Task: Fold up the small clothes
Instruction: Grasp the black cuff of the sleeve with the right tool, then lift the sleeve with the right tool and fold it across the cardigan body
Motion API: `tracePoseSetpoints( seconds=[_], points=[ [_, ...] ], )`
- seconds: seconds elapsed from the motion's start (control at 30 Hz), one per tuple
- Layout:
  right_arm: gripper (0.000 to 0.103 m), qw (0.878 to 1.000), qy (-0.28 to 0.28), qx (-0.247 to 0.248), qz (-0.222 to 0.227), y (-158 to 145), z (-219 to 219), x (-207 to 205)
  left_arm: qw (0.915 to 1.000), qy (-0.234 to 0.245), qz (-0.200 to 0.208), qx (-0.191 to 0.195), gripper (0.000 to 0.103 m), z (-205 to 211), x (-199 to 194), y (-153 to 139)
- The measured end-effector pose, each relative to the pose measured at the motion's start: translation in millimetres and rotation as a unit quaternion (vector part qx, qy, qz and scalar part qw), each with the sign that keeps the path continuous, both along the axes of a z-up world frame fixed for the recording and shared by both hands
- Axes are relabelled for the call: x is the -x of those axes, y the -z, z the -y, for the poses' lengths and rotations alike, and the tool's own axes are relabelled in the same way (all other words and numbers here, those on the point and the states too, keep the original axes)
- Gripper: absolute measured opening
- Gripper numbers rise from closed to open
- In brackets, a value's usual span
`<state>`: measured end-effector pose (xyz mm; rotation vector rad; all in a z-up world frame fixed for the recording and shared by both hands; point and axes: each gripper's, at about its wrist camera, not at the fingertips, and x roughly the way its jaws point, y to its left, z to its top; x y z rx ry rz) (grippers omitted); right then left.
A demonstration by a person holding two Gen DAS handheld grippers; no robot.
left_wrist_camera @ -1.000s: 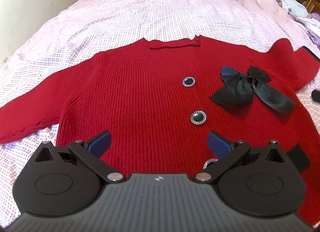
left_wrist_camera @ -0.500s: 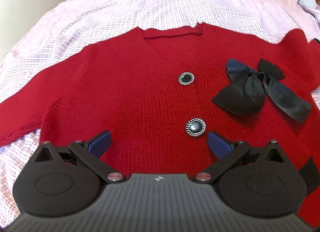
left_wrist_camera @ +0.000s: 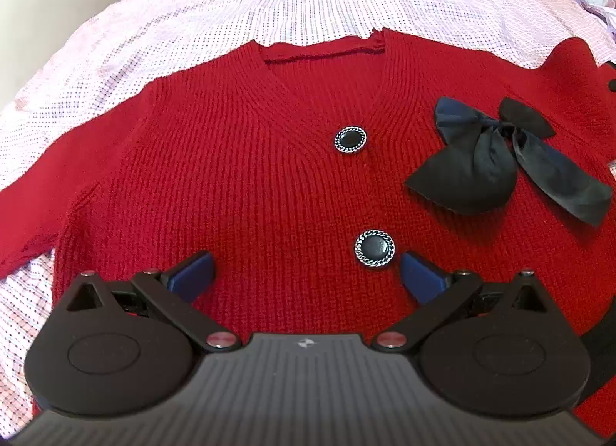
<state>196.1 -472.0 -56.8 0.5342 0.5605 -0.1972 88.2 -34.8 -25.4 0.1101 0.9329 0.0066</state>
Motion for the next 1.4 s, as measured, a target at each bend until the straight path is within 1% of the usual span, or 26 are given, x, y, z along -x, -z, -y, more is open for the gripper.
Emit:
tracePoseSetpoints(
  seconds=[0.1, 0.13, 0.17, 0.2, 0.23, 0.27, 0.3, 0.33, 0.37, 0.4, 0.47, 0.5, 0.57, 0.73, 0.8, 0.87, 0.97, 1.07, 1.23, 1.4],
  points=[
    [0.103, 1.0, 0.001, -0.015, -0.002, 2.5, 8.4, -15.2, 1.0, 0.002, 0.002, 0.002, 0.103, -0.5, 0.9, 0.9],
    [0.1, 1.0, 0.004, -0.015, -0.001, 2.3, 9.3, -18.0, 1.0, 0.002, 0.004, 0.002, 0.103, -0.7, 1.3, 1.3],
    [0.088, 1.0, 0.009, -0.015, 0.001, 1.1, 9.2, -18.3, 1.0, 0.002, 0.005, 0.003, 0.103, -0.7, 1.8, 1.7],
    [0.078, 1.0, 0.019, -0.015, 0.004, -0.4, 11.1, -19.2, 1.0, 0.002, 0.007, 0.003, 0.103, -0.6, 2.3, 2.1],
    [0.059, 0.999, 0.025, -0.019, 0.005, -1.3, 13.7, -19.1, 1.0, 0.002, 0.008, 0.002, 0.103, -0.1, 3.2, 2.3],
    [0.051, 0.999, 0.036, -0.03, 0.0, -1.4, 17.7, -18.7, 0.9999, 0.003, 0.01, 0.002, 0.103, 0.0, 3.7, 2.6],
    [0.036, 0.998, 0.05, -0.043, -0.004, -1.1, 22.6, -17.1, 0.9999, 0.003, 0.011, 0.002, 0.103, -0.1, 4.1, 2.8],
    [0.024, 0.997, 0.055, -0.056, 0.0, -1.0, 27.3, -13.8, 0.9999, 0.003, 0.012, 0.002, 0.103, -0.2, 4.8, 3.1],
    [0.018, 0.996, 0.057, -0.07, 0.01, -1.4, 31.3, -8.2, 0.9999, 0.004, 0.013, 0.001, 0.103, -0.1, 5.3, 3.5],
    [0.015, 0.995, 0.057, -0.08, 0.022, -3.3, 35.4, -1.4, 0.9999, 0.005, 0.013, -0.001, 0.103, 0.1, 5.8, 3.9],
    [0.014, 0.995, 0.058, -0.073, 0.039, -10.4, 36.5, 12.7, 0.9999, 0.006, 0.014, -0.002, 0.103, 0.3, 6.5, 4.3],
    [0.014, 0.996, 0.057, -0.058, 0.047, -16.0, 35.5, 20.5, 0.9999, 0.006, 0.014, -0.002, 0.103, 0.2, 6.7, 4.2],
    [0.014, 0.996, 0.058, -0.033, 0.055, -26.3, 34.0, 34.9, 0.9999, 0.006, 0.014, -0.002, 0.103, 0.1, 7.2, 3.7],
    [0.014, 0.996, 0.059, 0.011, 0.067, -46.5, 32.0, 81.3, 0.9999, 0.008, 0.014, -0.005, 0.103, 0.5, 8.0, 1.8],
    [0.014, 0.995, 0.062, 0.017, 0.081, -51.7, 30.4, 103.0, 0.9999, 0.011, 0.005, -0.005, 0.103, 0.3, 4.8, -0.6],
    [0.014, 0.994, 0.062, 0.011, 0.091, -55.0, 28.2, 119.8, 0.9998, 0.017, -0.004, -0.003, 0.103, -1.5, 2.2, -3.9],
    [0.014, 0.993, 0.057, 0.005, 0.103, -59.9, 22.1, 139.1, 0.9996, 0.025, -0.007, -0.003, 0.103, -4.7, 2.3, -8.1],
    [0.014, 0.992, 0.047, 0.0, 0.114, -68.7, 13.5, 150.3, 0.9995, 0.029, -0.006, -0.01, 0.103, -9.3, 5.4, -13.3],
    [0.014, 0.991, 0.028, 0.006, 0.134, -87.7, -7.3, 154.9, 0.9989, 0.04, -0.002, -0.024, 0.103, -16.0, 11.7, -19.9],
    [0.014, 0.989, -0.002, 0.01, 0.146, -104.9, -37.8, 149.8, 0.999, 0.041, 0.006, -0.016, 0.103, -25.9, 17.7, -29.1]
  ],
)
